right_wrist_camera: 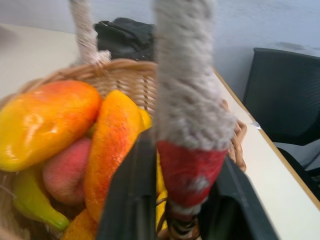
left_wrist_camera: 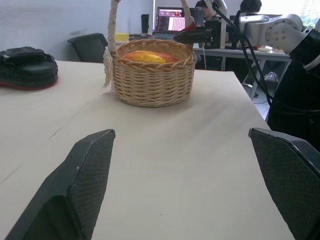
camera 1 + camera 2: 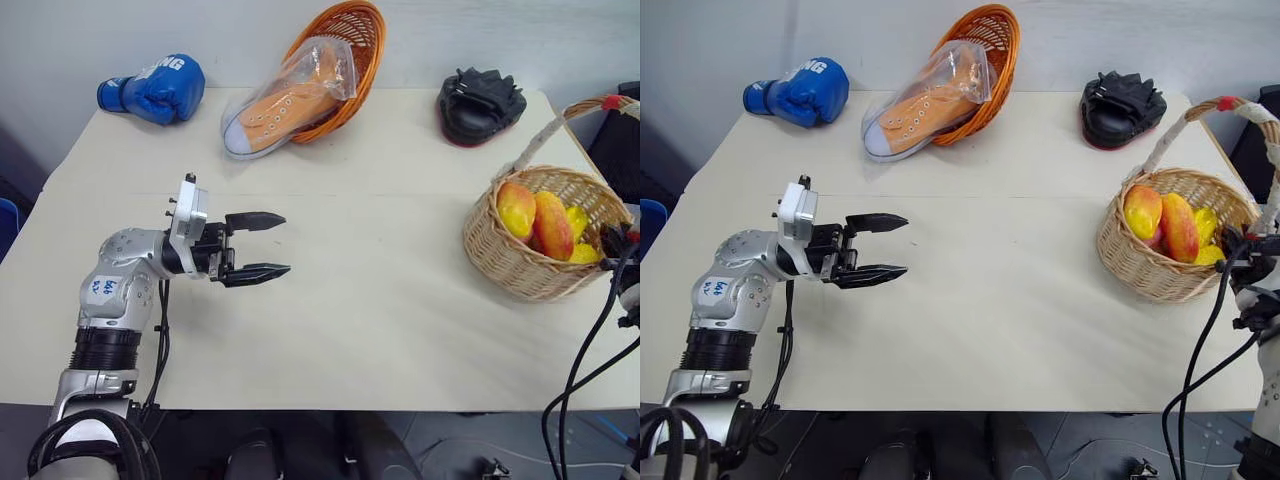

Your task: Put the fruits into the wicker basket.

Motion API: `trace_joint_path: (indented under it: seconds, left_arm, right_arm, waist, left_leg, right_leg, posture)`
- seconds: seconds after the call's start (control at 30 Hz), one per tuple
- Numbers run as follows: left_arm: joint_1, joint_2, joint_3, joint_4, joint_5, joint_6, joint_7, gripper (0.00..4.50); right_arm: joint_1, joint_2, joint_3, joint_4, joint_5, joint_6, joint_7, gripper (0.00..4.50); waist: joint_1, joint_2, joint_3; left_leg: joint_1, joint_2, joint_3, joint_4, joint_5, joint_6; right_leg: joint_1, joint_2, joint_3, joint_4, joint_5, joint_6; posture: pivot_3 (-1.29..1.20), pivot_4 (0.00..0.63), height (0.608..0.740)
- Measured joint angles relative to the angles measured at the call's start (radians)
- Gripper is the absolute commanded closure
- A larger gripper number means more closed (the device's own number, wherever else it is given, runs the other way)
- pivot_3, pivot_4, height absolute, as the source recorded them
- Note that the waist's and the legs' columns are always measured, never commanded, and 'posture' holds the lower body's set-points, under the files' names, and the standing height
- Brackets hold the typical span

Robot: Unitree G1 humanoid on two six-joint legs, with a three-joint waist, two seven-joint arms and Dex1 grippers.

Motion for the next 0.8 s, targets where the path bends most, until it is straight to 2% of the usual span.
trace_joint_path:
  seconds: [0.1, 0.23, 0.33, 0.4, 0.57, 0.67, 0.8]
  left_arm:
    - [-0.008, 0.000, 0.001, 0.014, 0.009, -0.018, 0.006, 0.00]
    - [0.002, 0.028, 0.002, 0.038, 0.030, -0.040, -0.015, 0.00]
    - [0.016, 0.060, 0.003, 0.039, 0.048, -0.056, -0.033, 0.00]
    - [0.038, 0.079, 0.004, 0.039, 0.059, -0.063, -0.041, 0.00]
    - [0.116, 0.129, 0.004, 0.035, 0.102, -0.104, -0.052, 0.00]
    - [0.201, 0.150, 0.022, 0.028, 0.124, -0.134, -0.031, 0.00]
    - [0.267, 0.140, 0.035, -0.024, 0.134, -0.148, 0.017, 0.00]
  right_arm:
    - [0.083, -0.034, -0.027, -0.050, 0.036, -0.002, 0.066, 1.35]
    - [0.254, -0.086, -0.150, -0.079, 0.114, -0.049, 0.249, 0.03]
    - [0.394, -0.116, -0.217, -0.081, 0.133, -0.147, 0.425, 0.03]
    - [0.424, -0.116, -0.255, -0.074, 0.171, -0.203, 0.509, 0.03]
    - [0.548, -0.127, -0.262, -0.072, 0.206, -0.264, 0.683, 0.03]
    - [0.644, -0.134, -0.133, -0.105, 0.161, -0.351, 0.822, 0.03]
    - [0.561, -0.133, 0.074, -0.143, 0.131, -0.409, 0.851, 0.03]
  waist:
    - [0.003, 0.000, 0.000]
    - [0.011, 0.000, 0.000]
    - [0.010, 0.000, 0.000]
    - [0.001, 0.000, 0.000]
    - [0.000, -0.001, 0.000]
    - [-0.003, -0.001, 0.000]
    - [-0.003, -0.002, 0.000]
  left_leg:
    - [0.000, 0.000, 0.000, -0.001, 0.000, 0.000]
    - [0.000, -0.001, -0.001, -0.001, -0.001, 0.001]
    - [0.001, -0.001, -0.001, -0.001, -0.001, 0.002]
    - [0.002, -0.001, -0.001, -0.001, -0.001, 0.002]
    - [0.003, 0.000, -0.003, -0.002, -0.001, 0.002]
    - [0.002, 0.001, -0.003, -0.002, -0.002, 0.003]
    - [0.004, 0.000, -0.003, 0.000, -0.004, 0.006]
  right_leg:
    - [0.000, 0.000, 0.000, 0.000, 0.000, 0.001]
    - [0.001, 0.000, 0.000, -0.002, 0.000, 0.001]
    - [0.003, 0.000, 0.000, -0.004, 0.000, 0.002]
    - [0.005, 0.000, 0.000, -0.004, 0.000, 0.002]
    - [0.005, 0.000, -0.001, -0.006, 0.000, 0.002]
    - [0.006, 0.000, -0.002, -0.007, 0.000, 0.002]
    - [0.010, -0.002, -0.003, -0.010, 0.002, 0.003]
  posture:
    - [0.00, 0.150, 0.740]
    - [0.00, 0.150, 0.740]
    - [0.00, 0.150, 0.740]
    - [0.00, 0.150, 0.740]
    - [0.00, 0.150, 0.740]
    - [0.00, 0.150, 0.740]
    - [0.00, 0.150, 0.740]
